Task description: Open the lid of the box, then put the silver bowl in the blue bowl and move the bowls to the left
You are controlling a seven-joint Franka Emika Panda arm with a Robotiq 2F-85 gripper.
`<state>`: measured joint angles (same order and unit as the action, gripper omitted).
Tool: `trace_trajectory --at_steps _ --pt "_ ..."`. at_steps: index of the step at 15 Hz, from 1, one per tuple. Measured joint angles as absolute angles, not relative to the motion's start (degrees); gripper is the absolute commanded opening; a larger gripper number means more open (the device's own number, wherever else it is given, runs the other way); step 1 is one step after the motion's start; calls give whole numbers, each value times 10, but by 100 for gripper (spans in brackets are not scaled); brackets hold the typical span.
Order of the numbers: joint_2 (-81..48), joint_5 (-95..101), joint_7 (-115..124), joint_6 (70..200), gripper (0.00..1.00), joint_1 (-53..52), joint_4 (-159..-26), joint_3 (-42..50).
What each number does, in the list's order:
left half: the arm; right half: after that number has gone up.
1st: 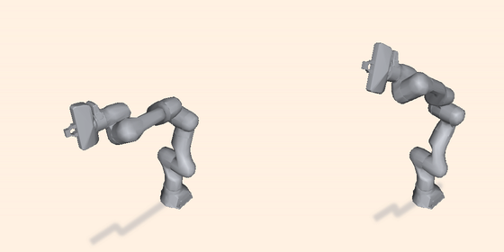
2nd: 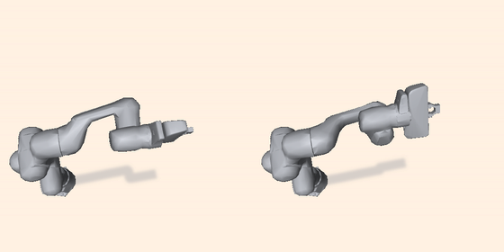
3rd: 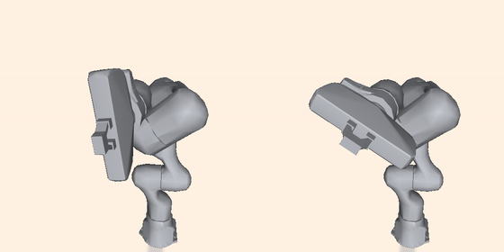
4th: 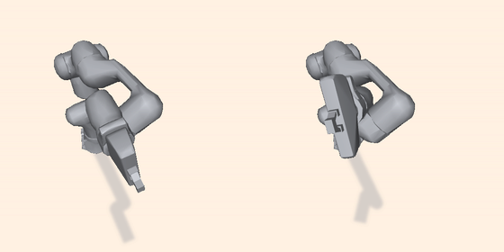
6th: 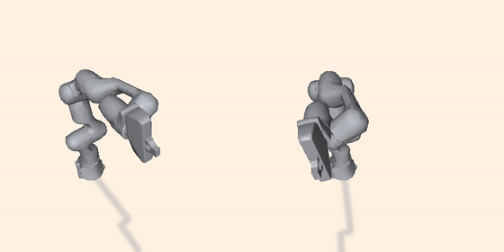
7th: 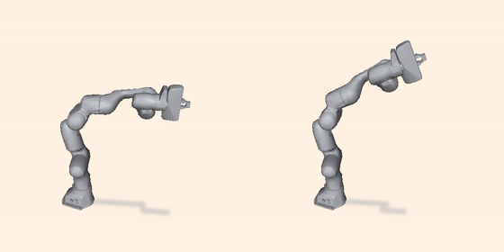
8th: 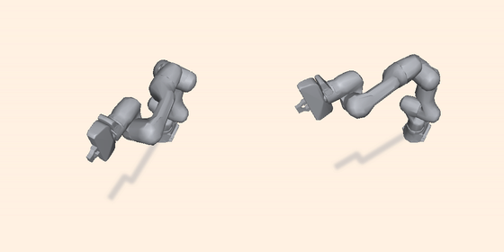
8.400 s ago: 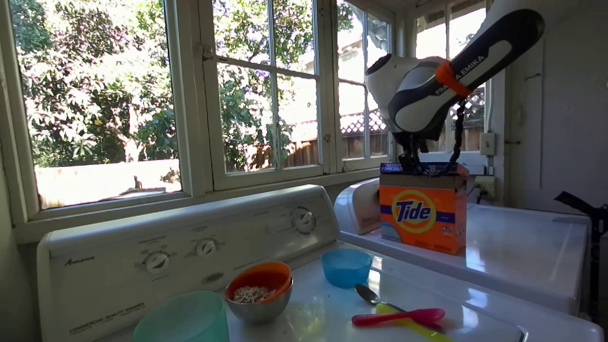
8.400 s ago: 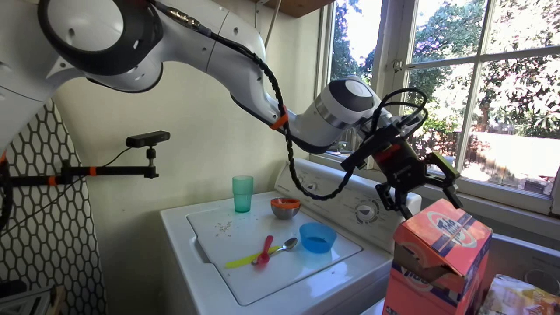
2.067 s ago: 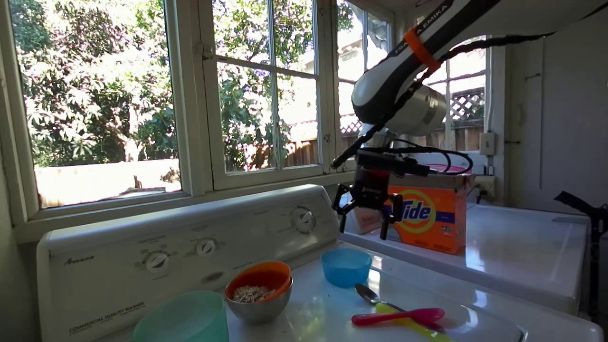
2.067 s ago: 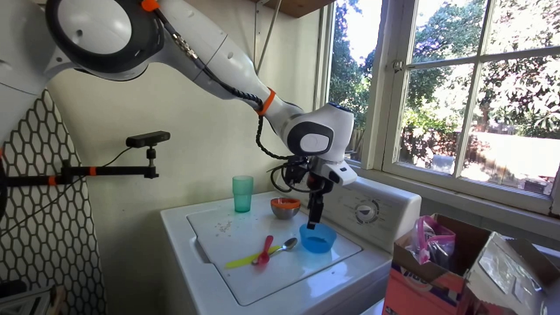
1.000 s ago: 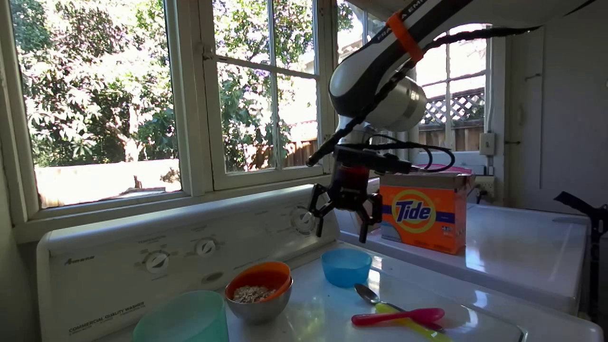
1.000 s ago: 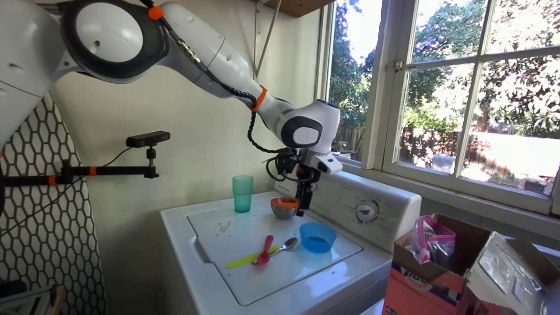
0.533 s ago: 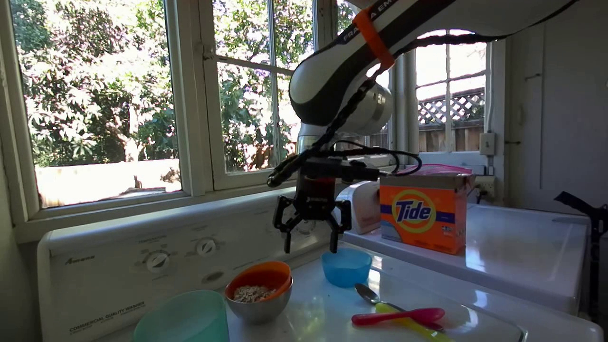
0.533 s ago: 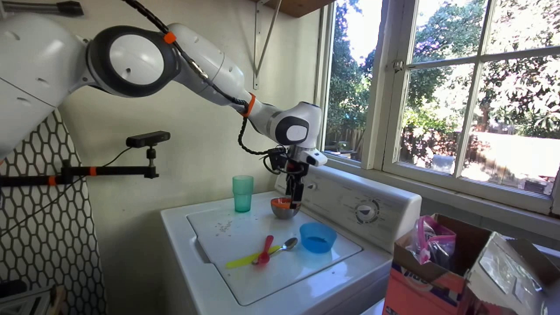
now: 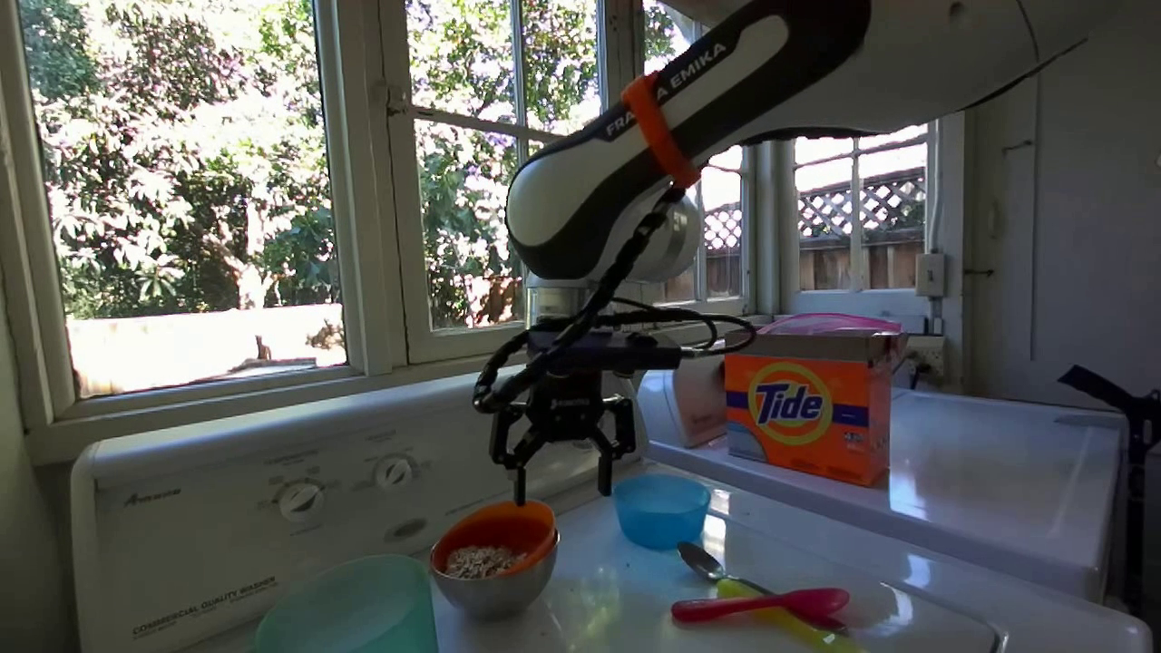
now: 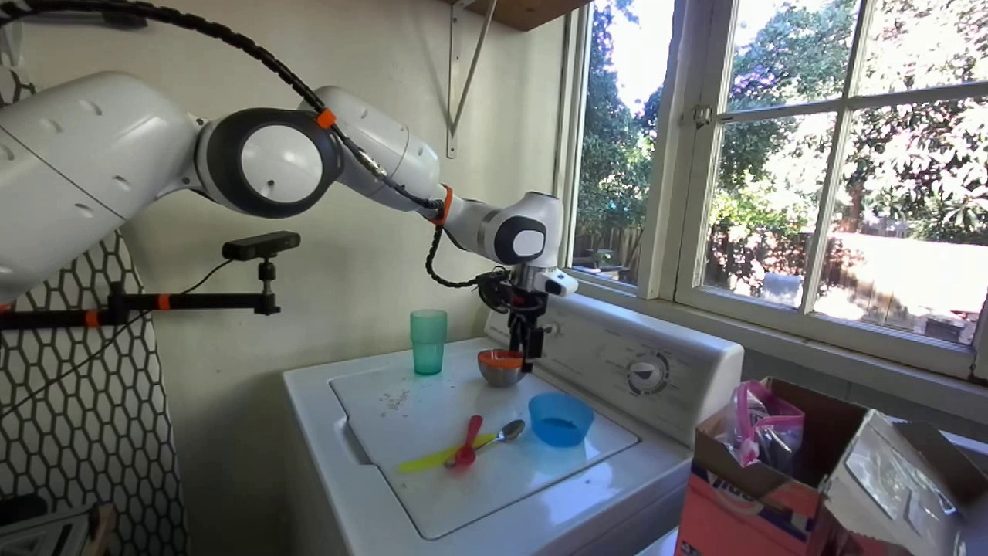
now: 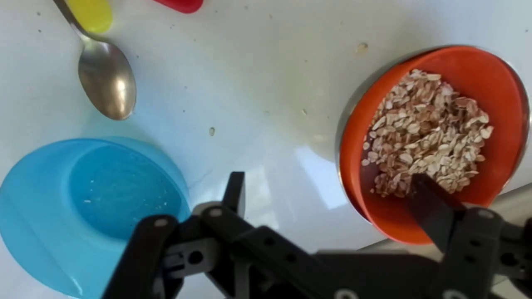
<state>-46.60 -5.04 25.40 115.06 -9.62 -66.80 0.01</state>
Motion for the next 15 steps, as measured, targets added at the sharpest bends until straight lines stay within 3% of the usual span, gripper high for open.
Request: trace_trajectory --at_steps 2,3,4,8,10,11,13,15 --pt "-487 -50 248 1128 74 -97 -634 0" --pt "-498 -50 245 1118 72 -97 -617 -1" --pt "-509 -50 242 1108 79 -97 -601 -1" --pt "-554 -50 221 1091 58 -97 -542 -2" --pt "-578 -50 207 1091 52 -97 -514 -3" --pt "-589 -50 199 1091 33 -97 -501 -4" --pt "-608 -50 188 1089 27 -97 -477 -6" --pt "-623 -50 179 1085 10 -97 -455 -8"
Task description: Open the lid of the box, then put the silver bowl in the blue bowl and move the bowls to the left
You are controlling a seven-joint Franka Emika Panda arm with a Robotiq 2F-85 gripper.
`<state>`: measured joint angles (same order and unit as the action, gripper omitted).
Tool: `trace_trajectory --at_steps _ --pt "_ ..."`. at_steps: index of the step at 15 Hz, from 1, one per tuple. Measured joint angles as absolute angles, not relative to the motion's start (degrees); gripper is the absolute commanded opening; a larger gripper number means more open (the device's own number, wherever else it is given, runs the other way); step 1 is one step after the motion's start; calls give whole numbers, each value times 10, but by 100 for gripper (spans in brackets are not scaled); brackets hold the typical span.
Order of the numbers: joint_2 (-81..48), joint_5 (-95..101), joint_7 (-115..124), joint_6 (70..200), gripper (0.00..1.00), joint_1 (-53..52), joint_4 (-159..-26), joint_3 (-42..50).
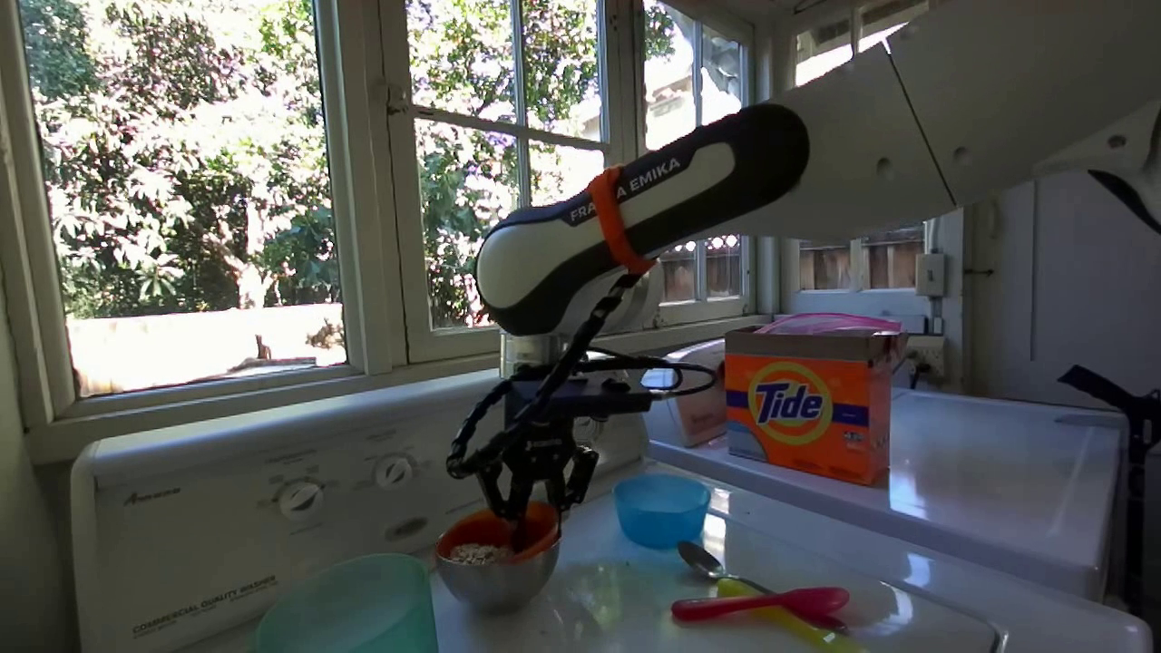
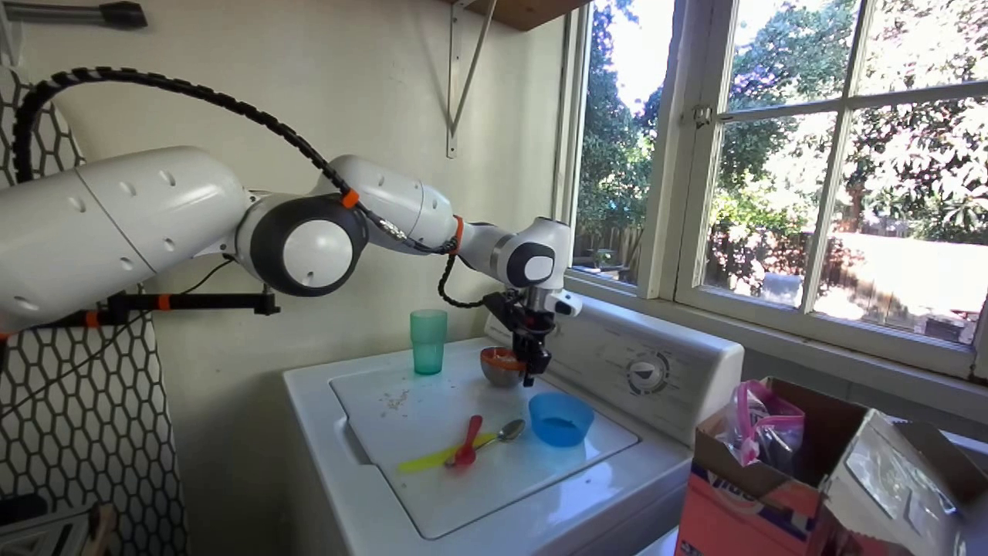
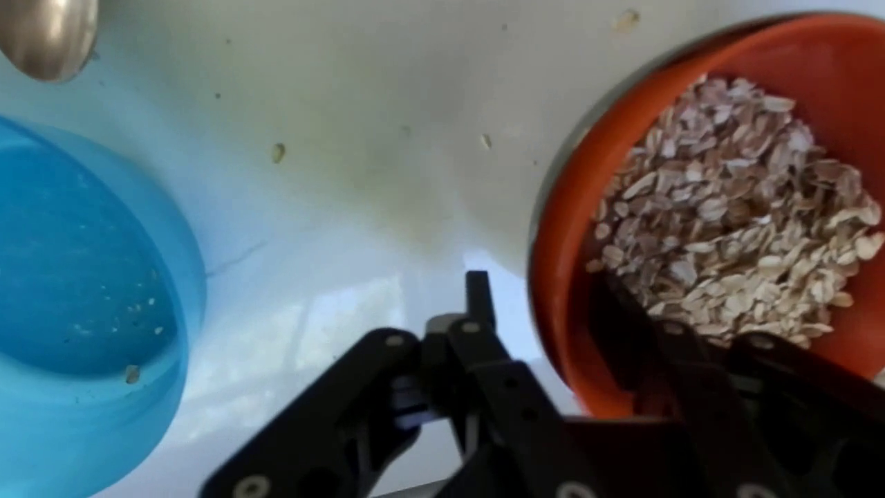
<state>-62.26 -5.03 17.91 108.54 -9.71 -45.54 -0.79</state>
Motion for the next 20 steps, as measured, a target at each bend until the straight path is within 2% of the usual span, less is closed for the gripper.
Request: trace_trajectory --at_steps 1,2,14,20 --pt "-628 -50 176 1083 2 -97 -446 -9" --pt "-633 -50 174 1080 0 -97 -437 -9" --pt "-632 -6 140 1043 2 -112 -403 7" --pt "-627 12 94 1114 2 -105 -409 17"
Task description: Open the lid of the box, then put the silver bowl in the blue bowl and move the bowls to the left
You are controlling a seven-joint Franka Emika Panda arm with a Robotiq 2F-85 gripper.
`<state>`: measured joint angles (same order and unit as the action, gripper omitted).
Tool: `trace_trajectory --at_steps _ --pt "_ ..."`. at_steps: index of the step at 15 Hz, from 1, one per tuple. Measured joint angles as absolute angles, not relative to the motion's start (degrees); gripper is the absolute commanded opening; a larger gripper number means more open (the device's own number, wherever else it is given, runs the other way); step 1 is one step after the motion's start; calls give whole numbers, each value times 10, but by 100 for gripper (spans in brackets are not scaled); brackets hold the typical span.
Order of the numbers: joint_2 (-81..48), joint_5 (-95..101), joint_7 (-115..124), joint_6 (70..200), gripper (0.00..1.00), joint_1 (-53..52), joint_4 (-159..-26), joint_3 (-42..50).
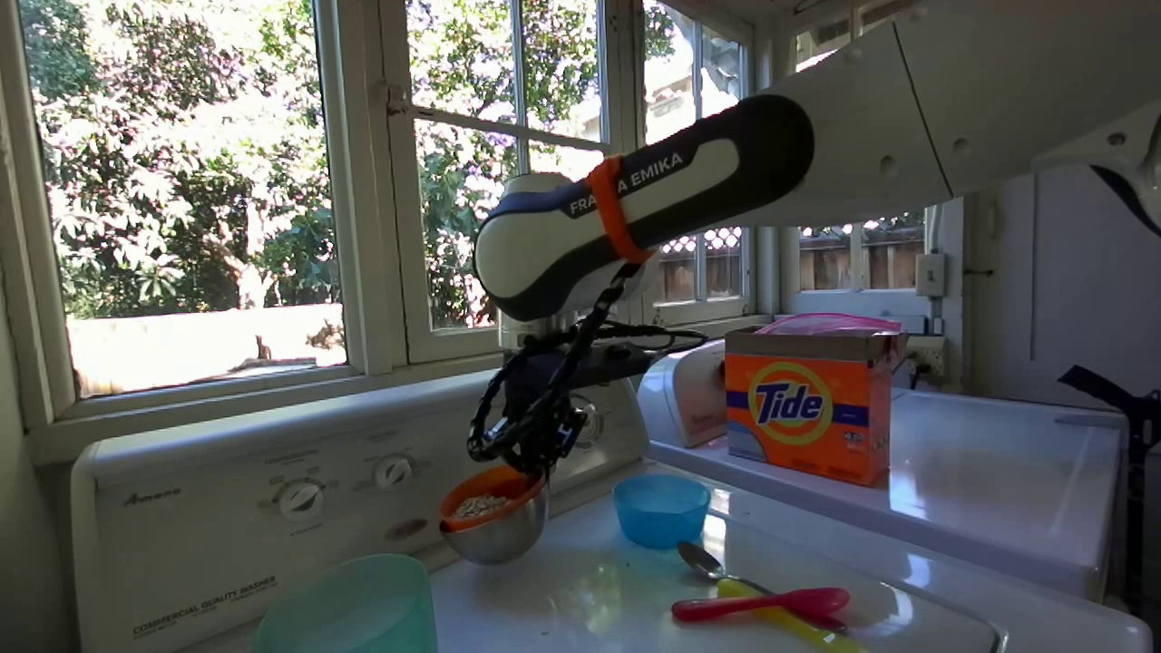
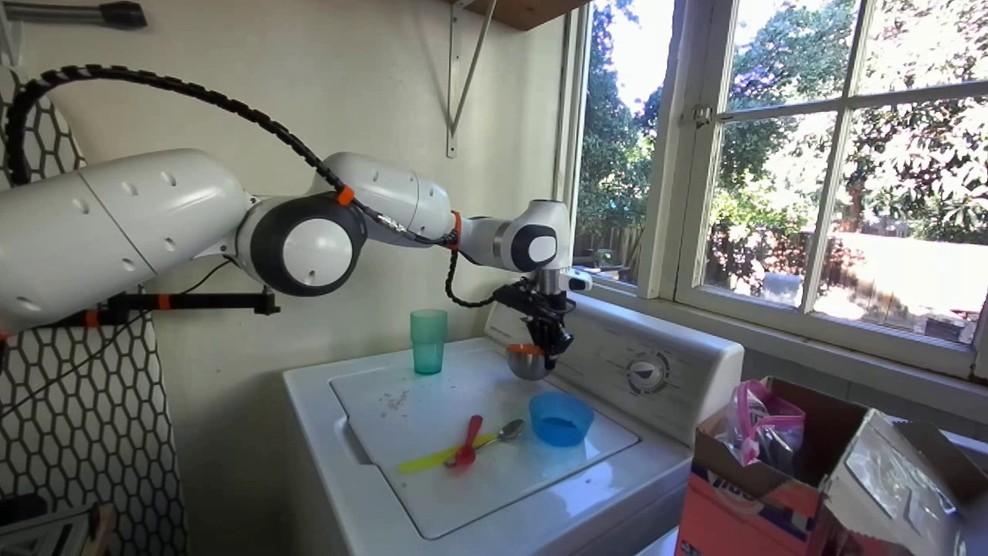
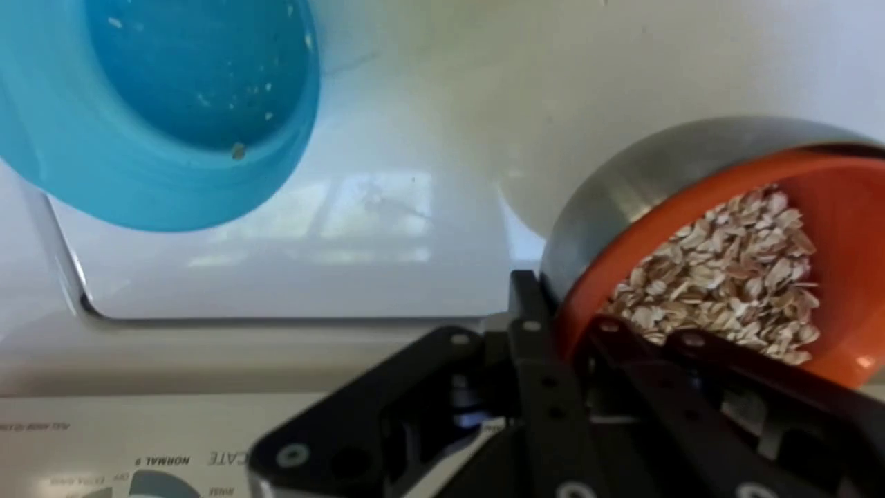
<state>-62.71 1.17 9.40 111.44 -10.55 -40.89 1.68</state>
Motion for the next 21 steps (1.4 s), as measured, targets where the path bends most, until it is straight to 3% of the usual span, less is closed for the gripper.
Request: trace_trajectory --at_steps 7,19,21 --pt "-594 -36 47 1239 2 -61 -475 -28" --pt "-425 -78 36 1307 2 -10 -757 -47" --pt "-394 -80 54 1327 7 -10 -807 -42"
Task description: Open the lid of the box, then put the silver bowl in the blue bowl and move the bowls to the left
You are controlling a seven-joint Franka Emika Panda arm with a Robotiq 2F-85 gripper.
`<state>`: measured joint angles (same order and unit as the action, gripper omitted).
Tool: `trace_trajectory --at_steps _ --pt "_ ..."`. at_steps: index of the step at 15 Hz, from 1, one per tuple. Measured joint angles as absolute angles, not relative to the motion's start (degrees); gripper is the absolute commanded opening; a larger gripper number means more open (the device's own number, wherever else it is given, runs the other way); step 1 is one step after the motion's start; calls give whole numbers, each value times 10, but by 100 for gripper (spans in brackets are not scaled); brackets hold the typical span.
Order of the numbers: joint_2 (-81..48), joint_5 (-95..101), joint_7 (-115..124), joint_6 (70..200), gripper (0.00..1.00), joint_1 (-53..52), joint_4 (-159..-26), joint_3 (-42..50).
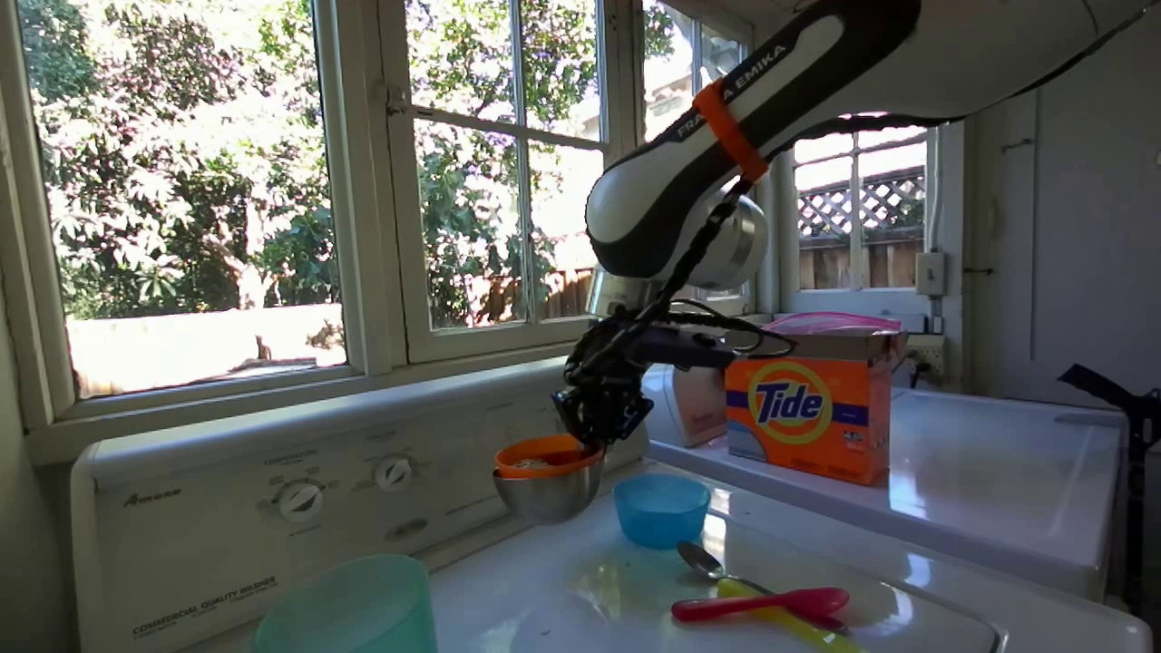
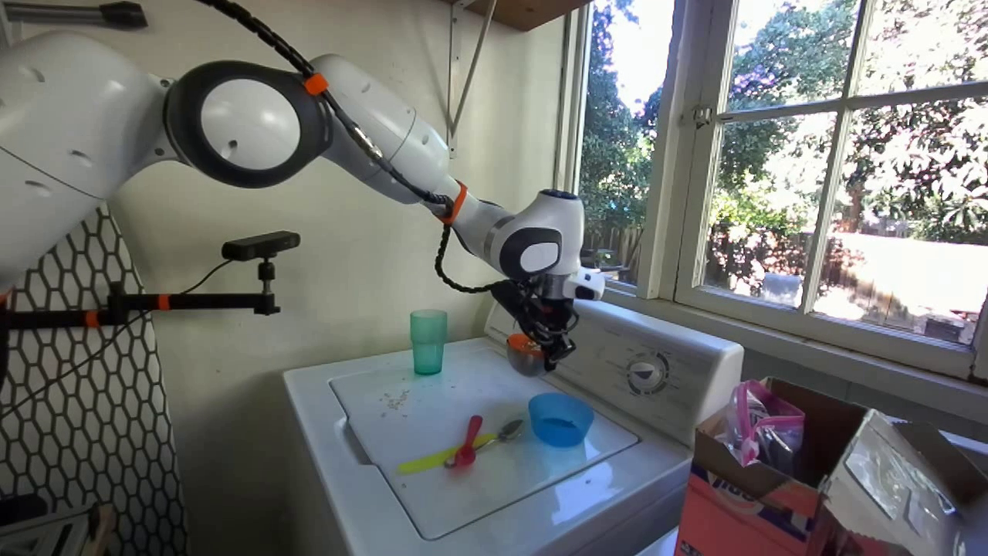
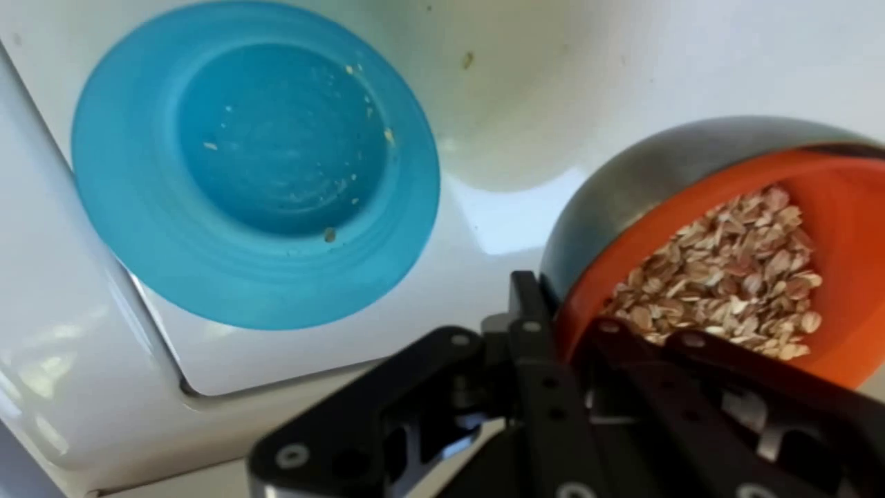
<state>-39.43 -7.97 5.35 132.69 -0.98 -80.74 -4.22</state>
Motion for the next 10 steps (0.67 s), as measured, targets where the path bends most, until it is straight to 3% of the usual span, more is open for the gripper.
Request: trace_trajectory --at_steps 2,3,10 --pt "-370 -80 65 1336 7 -10 -845 -38" --pt "-363 -81 66 1337 2 -10 -855 -37" --pt "-342 -97 68 1354 2 4 -885 -28"
